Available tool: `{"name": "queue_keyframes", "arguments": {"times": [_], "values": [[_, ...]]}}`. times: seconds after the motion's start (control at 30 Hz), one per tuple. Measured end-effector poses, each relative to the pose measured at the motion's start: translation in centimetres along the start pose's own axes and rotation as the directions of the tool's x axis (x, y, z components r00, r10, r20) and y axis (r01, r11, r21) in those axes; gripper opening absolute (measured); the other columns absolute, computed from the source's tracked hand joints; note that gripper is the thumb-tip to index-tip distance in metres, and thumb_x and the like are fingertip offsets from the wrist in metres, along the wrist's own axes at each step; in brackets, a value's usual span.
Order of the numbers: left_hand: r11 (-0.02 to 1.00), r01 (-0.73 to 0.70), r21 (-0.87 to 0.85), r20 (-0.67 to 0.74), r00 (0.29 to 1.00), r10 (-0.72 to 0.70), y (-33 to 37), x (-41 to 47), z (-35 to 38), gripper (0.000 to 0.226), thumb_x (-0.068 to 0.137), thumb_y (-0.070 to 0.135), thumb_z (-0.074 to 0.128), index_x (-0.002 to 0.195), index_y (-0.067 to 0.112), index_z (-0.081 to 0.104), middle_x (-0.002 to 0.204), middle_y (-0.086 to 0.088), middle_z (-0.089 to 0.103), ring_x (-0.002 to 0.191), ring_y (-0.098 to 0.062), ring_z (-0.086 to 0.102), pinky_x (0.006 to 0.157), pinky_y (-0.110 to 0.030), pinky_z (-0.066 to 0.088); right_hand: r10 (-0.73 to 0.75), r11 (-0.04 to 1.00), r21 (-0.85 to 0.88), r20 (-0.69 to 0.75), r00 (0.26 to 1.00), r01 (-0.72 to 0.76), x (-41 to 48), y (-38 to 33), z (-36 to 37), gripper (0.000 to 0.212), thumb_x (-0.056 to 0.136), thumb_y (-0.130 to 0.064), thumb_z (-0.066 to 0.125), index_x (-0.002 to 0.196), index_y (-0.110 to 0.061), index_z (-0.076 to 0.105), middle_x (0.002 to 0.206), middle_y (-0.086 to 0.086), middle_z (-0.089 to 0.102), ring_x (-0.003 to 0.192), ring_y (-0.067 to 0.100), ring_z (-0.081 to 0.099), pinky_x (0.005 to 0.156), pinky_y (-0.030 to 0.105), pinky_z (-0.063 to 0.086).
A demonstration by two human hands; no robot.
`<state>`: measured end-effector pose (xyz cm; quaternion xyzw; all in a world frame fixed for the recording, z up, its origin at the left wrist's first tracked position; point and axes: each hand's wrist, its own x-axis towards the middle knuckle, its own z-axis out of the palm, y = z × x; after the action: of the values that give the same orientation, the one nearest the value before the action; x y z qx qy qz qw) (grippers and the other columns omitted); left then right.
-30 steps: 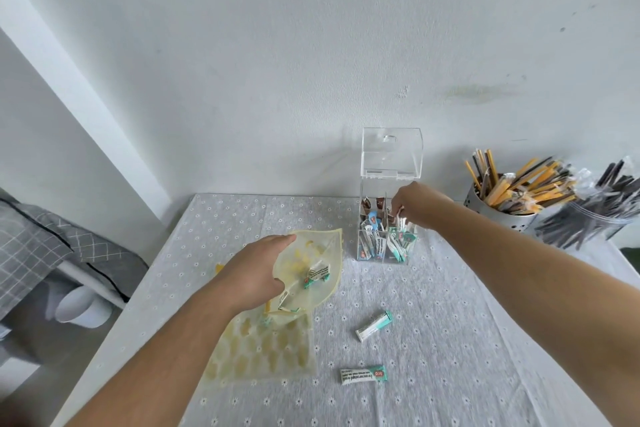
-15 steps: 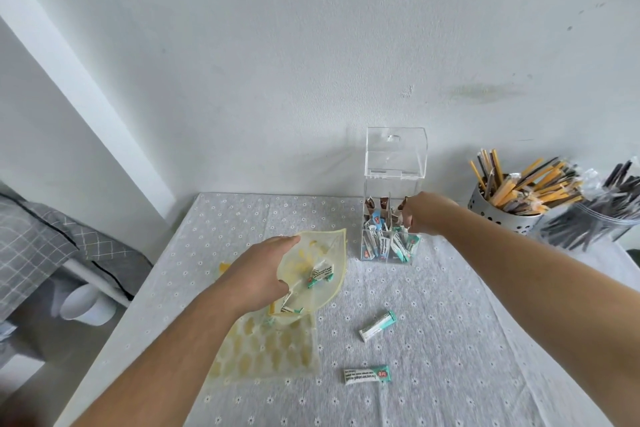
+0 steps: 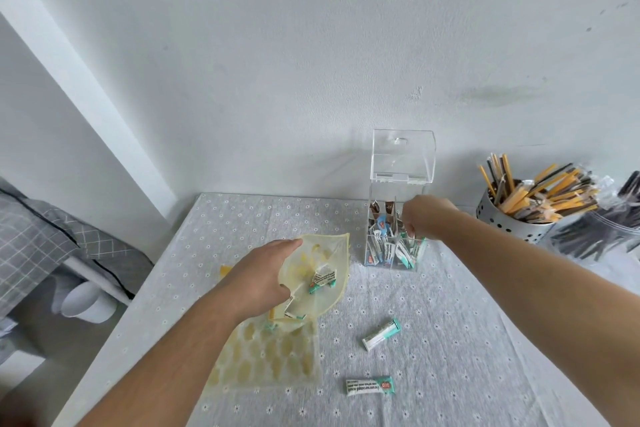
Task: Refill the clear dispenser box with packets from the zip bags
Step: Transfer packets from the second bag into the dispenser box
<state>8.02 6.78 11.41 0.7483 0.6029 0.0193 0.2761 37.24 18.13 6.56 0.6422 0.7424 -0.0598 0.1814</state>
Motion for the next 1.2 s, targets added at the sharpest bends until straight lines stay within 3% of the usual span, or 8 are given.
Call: {"name": "queue_keyframes", "arguments": {"times": [0.17, 0.33, 0.67, 0.77, 0.87, 0.93, 1.07, 1.2], "values": [[1.000, -0.002, 0.008, 0.006, 1.000, 0.002, 0.0, 0.0, 0.0, 0.077, 0.081, 0.005, 0.055, 0.147, 0.031, 0.025, 0.152, 0.015, 0.026, 0.127, -0.012, 0.042, 0.099, -0.020, 0.035, -0.027, 0.999, -0.020, 0.009, 1.000, 0.027, 0.2, -0.7, -0.2, 0.015, 0.084, -0.001, 0.052, 0.078, -0.011, 0.063, 0.073, -0.002, 0.058, 0.084, 0.021, 0.066, 0.071, 0.032, 0.057], [1.000, 0.002, 0.001, 0.010, 1.000, -0.002, 0.0, 0.0, -0.1, 0.077, 0.081, 0.006, 0.055, 0.147, 0.032, 0.025, 0.152, 0.016, 0.026, 0.127, -0.012, 0.042, 0.098, -0.020, 0.036, -0.015, 0.999, 0.044, -0.049, 0.999, 0.017, 0.2, -0.1, 1.0, 0.020, 0.089, -0.009, 0.052, 0.097, -0.016, 0.070, 0.093, -0.002, 0.072, 0.088, 0.017, 0.067, 0.075, 0.031, 0.057], [1.000, 0.004, -0.004, -0.014, 1.000, -0.004, 0.2, -0.4, 0.2, 0.078, 0.079, 0.005, 0.057, 0.146, 0.032, 0.027, 0.150, 0.014, 0.030, 0.125, -0.022, 0.045, 0.093, -0.021, 0.038, 0.068, 0.992, 0.117, -0.179, 0.982, -0.047, -1.6, 0.2, 1.8, 0.030, 0.080, -0.002, 0.053, 0.088, -0.020, 0.074, 0.088, 0.000, 0.074, 0.071, 0.015, 0.066, 0.067, 0.029, 0.056], [1.000, 0.003, 0.002, -0.023, 1.000, -0.003, 0.2, -0.6, 0.3, 0.078, 0.079, 0.005, 0.057, 0.146, 0.032, 0.027, 0.150, 0.014, 0.030, 0.123, -0.020, 0.046, 0.088, -0.018, 0.036, 0.085, 0.985, 0.163, -0.180, 0.980, -0.055, -1.8, 0.2, 2.2, 0.026, 0.082, -0.004, 0.051, 0.072, -0.021, 0.068, 0.069, -0.004, 0.061, 0.064, 0.014, 0.059, 0.061, 0.023, 0.052], [1.000, 0.008, 0.008, -0.031, 0.999, -0.007, 0.1, -0.8, 0.2, 0.078, 0.079, 0.006, 0.057, 0.146, 0.031, 0.027, 0.150, 0.013, 0.029, 0.124, -0.019, 0.045, 0.091, -0.020, 0.037, 0.081, 0.962, 0.273, -0.229, 0.970, -0.016, -2.6, 0.3, 1.1, 0.021, 0.088, -0.015, 0.058, 0.082, -0.030, 0.072, 0.083, -0.009, 0.070, 0.074, 0.013, 0.065, 0.072, 0.028, 0.058], [1.000, 0.007, -0.002, -0.035, 0.999, -0.007, 0.0, -1.0, 0.2, 0.077, 0.079, 0.006, 0.058, 0.146, 0.030, 0.027, 0.151, 0.012, 0.028, 0.126, -0.017, 0.044, 0.096, -0.021, 0.036, 0.062, 0.922, 0.384, -0.278, 0.959, 0.052, -3.6, -0.2, -0.2, 0.012, 0.087, -0.024, 0.064, 0.090, -0.030, 0.074, 0.090, -0.011, 0.073, 0.075, 0.011, 0.067, 0.073, 0.029, 0.058], [1.000, 0.007, -0.022, -0.049, 0.999, -0.008, -0.1, -1.5, 0.0, 0.077, 0.080, 0.007, 0.058, 0.147, 0.029, 0.027, 0.152, 0.011, 0.027, 0.130, -0.014, 0.040, 0.101, -0.023, 0.036, 0.041, 0.757, 0.610, -0.403, 0.914, 0.235, -6.6, -3.1, -3.1, 0.012, 0.081, -0.021, 0.072, 0.093, -0.023, 0.076, 0.081, -0.011, 0.069, 0.055, -0.007, 0.054, 0.051, 0.001, 0.038], [1.000, 0.014, -0.022, -0.058, 0.998, -0.015, -0.3, -1.9, -0.2, 0.079, 0.079, 0.008, 0.060, 0.147, 0.028, 0.025, 0.152, 0.010, 0.026, 0.128, -0.014, 0.041, 0.099, -0.022, 0.036, -0.032, 0.606, 0.711, -0.426, 0.904, 0.357, -9.7, -7.2, -4.6, 0.012, 0.079, -0.014, 0.074, 0.090, -0.017, 0.077, 0.066, -0.018, 0.062, 0.048, -0.008, 0.052, 0.049, 0.002, 0.037]]}}
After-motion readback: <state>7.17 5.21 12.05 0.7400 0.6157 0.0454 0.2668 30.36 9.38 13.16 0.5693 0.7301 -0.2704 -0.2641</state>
